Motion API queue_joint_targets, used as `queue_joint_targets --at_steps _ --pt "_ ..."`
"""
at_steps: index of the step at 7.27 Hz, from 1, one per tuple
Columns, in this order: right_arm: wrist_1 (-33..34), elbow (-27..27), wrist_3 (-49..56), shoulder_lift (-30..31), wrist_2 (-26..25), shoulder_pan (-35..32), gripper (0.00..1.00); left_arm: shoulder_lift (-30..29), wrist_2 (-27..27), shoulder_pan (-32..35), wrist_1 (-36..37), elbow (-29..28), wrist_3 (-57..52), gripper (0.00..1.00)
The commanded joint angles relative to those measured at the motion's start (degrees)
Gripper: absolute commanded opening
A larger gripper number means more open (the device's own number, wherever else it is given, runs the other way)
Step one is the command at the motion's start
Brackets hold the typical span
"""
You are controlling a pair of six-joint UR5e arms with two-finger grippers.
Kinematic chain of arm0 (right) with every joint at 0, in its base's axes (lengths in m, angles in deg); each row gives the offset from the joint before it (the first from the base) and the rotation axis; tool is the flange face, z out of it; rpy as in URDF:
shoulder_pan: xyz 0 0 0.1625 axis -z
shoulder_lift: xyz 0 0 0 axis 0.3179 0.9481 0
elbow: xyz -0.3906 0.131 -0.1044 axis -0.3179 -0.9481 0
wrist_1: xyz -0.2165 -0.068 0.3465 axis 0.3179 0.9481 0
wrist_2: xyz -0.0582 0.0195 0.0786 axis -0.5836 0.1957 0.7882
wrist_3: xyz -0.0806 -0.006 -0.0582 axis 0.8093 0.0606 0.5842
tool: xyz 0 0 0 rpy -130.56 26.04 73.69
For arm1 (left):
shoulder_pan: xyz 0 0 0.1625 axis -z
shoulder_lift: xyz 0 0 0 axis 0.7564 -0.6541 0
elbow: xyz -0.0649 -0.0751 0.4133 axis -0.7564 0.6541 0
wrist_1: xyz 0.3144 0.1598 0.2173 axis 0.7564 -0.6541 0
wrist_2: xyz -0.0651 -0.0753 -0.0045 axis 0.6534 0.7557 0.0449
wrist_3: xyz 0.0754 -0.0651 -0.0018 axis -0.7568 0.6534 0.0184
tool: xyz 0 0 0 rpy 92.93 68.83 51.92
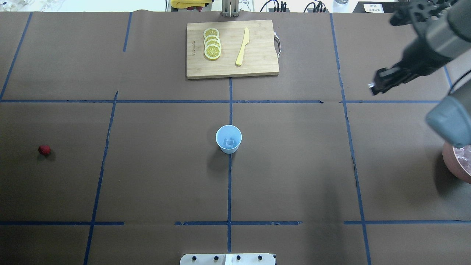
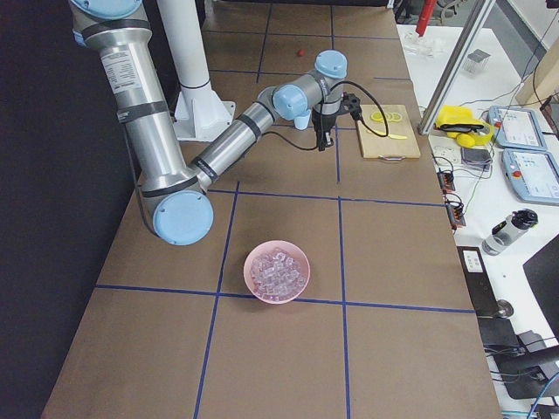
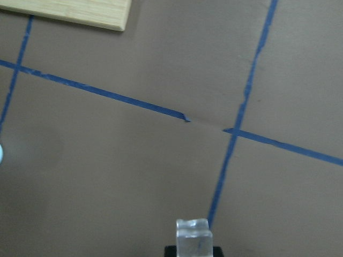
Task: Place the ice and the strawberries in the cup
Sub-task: 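Lift the ice cube and carry it toward the light-blue cup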
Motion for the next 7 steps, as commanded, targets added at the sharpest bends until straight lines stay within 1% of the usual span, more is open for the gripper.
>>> queue_joint_targets --at_steps 1,2,3,4,5,6,7 --pt "-0.1 -4.0 -19.9 -11.7 -5.3 11.9 0.0 0.1 0.0 0.0 0.0 -0.4 0.0 1.0" --pt "-0.3 -7.7 -26.7 -17.5 -11.2 17.6 0.0 0.0 0.0 0.0 -0.1 -0.6 0.0 1.0" --pt "-0.4 -11.4 -29.2 -21.3 -13.6 20.7 0.0 0.0 0.0 0.0 -0.1 -0.8 0.0 1.0" --pt "-1.3 -15.3 -29.5 -23.5 -14.6 22.3 0.0 0.1 0.0 0.0 -0.1 -0.8 0.0 1.0" --pt "-5.2 -20.5 -29.9 -25.4 -16.1 23.7 0.0 0.1 0.0 0.0 -0.1 -0.9 0.0 1.0" --pt "-7.4 -22.7 -32.6 -26.2 -16.5 24.7 0.0 0.1 -0.1 0.0 -0.1 -0.9 0.0 1.0" --pt "-7.6 -24.2 -33.1 -28.2 -16.6 25.0 0.0 0.0 -0.1 0.0 -0.1 -0.9 -0.1 1.0"
